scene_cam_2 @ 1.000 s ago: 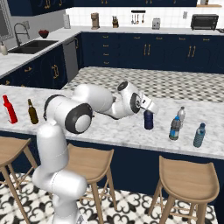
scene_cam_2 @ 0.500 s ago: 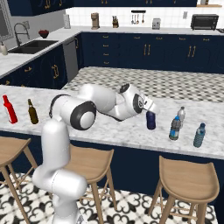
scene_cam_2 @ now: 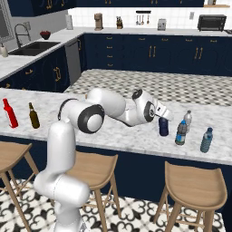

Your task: Move the plastic bottles in the middle to the plastics group, and the glass bottles in the middle to the glass group.

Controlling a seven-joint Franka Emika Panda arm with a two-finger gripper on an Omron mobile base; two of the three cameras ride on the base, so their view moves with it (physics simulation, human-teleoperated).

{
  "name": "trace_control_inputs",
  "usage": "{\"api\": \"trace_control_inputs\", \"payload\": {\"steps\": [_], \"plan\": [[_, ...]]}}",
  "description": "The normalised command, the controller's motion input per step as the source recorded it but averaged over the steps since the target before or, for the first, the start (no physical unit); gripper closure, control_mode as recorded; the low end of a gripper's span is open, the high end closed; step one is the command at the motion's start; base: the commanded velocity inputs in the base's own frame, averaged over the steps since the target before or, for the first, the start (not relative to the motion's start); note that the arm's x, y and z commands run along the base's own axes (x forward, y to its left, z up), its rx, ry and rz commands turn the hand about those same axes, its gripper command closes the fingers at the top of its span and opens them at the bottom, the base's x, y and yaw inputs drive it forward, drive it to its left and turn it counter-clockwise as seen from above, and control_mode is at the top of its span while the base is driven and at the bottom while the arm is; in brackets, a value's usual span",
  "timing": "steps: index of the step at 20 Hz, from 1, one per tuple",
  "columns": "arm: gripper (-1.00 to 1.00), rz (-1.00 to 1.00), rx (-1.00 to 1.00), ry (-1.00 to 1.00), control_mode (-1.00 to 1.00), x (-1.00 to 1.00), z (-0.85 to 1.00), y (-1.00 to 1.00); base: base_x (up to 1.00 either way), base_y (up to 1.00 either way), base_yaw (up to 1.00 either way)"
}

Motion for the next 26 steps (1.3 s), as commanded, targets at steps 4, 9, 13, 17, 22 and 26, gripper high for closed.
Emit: {"api": "trace_control_inputs", "payload": {"steps": [4,9,13,17,22,26], "plan": [[1.00,0.00,0.02,0.00,-1.00,0.05,-0.20,-0.23,0.00,0.00,0.00],[1.00,0.00,0.04,0.00,-1.00,0.04,-0.26,-0.25,0.00,0.00,0.00],[1.00,0.00,0.08,0.00,-1.00,0.10,-0.29,-0.12,0.00,0.00,0.00],[1.00,0.01,0.10,-0.01,-1.00,0.13,-0.27,-0.01,0.00,0.00,0.00],[1.00,0.02,0.10,0.00,-1.00,-0.12,-0.37,-0.22,0.00,0.00,0.00],[1.00,0.01,0.04,-0.03,-1.00,-0.34,-0.39,-0.17,0.00,0.00,0.00]]}}
